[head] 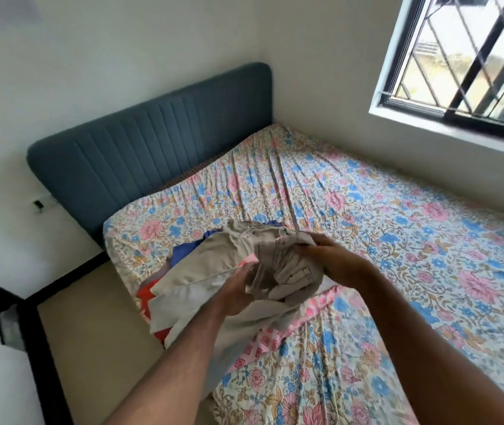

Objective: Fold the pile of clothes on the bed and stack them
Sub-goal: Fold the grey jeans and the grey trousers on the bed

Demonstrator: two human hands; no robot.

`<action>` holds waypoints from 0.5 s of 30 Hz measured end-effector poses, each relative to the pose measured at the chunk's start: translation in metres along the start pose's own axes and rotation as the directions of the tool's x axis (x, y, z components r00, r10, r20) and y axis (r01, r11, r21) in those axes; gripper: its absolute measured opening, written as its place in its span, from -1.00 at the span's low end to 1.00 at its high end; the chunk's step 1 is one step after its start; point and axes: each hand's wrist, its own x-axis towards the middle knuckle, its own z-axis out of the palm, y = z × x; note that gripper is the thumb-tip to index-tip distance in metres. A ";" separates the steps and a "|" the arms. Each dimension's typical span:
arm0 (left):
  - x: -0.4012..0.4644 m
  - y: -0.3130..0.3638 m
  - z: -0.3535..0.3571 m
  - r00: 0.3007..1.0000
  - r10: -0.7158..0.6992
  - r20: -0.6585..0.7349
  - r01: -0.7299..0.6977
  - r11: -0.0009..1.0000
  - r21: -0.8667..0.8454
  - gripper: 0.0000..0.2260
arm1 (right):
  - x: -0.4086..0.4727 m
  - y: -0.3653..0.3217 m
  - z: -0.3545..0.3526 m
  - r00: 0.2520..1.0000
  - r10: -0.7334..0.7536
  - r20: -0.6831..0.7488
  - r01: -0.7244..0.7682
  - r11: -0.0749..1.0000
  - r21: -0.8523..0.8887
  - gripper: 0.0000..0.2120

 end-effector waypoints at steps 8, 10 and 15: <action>-0.086 0.044 -0.033 0.994 -0.108 -0.031 0.112 0.960 0.257 -0.23 | -0.068 -0.099 0.063 0.966 -0.255 0.031 0.253 0.966 0.061 -0.77; -0.111 0.045 -0.034 0.995 -0.091 -0.041 0.099 0.959 0.267 -0.33 | -0.086 -0.118 0.077 0.957 -0.284 -0.052 0.288 0.954 0.082 -0.74; -0.174 0.014 -0.016 0.993 0.071 -0.089 -0.077 0.995 -0.060 -0.72 | -0.136 -0.145 0.077 0.853 -0.355 -0.383 0.412 0.908 0.074 -0.85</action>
